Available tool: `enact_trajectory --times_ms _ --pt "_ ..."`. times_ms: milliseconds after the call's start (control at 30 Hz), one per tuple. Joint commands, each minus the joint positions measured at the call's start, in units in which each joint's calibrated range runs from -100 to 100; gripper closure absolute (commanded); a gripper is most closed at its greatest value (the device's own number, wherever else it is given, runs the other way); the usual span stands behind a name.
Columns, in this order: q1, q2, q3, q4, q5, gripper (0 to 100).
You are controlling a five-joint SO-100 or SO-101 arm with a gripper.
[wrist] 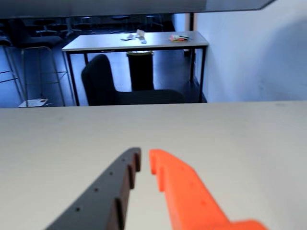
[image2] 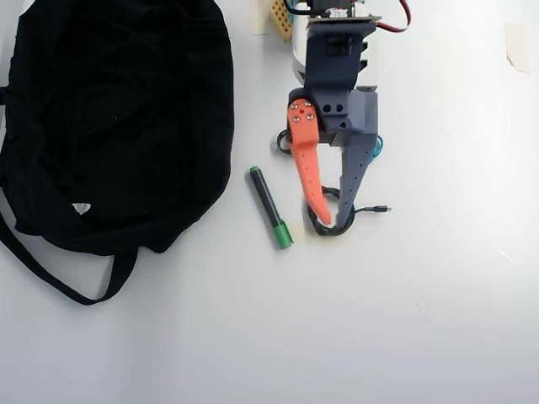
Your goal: Put the cable into the black bag
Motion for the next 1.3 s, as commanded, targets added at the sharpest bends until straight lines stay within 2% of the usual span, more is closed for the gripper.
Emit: enact_trajectory --times_ms 0,133,167,333,600,933,1267 --pt "-2.10 -1.03 -2.00 -0.52 0.25 98" --pt "-3.44 -1.70 -2.09 6.28 0.15 98" --pt "-4.19 -1.70 -3.17 13.69 0.20 98" --pt "-7.18 -1.78 -5.59 31.17 0.25 98" --pt "-8.16 -1.78 -6.22 52.02 0.25 98" --pt "-8.23 -1.70 -5.32 67.69 0.25 98" --pt "-8.16 -0.45 -5.23 68.55 0.31 98"
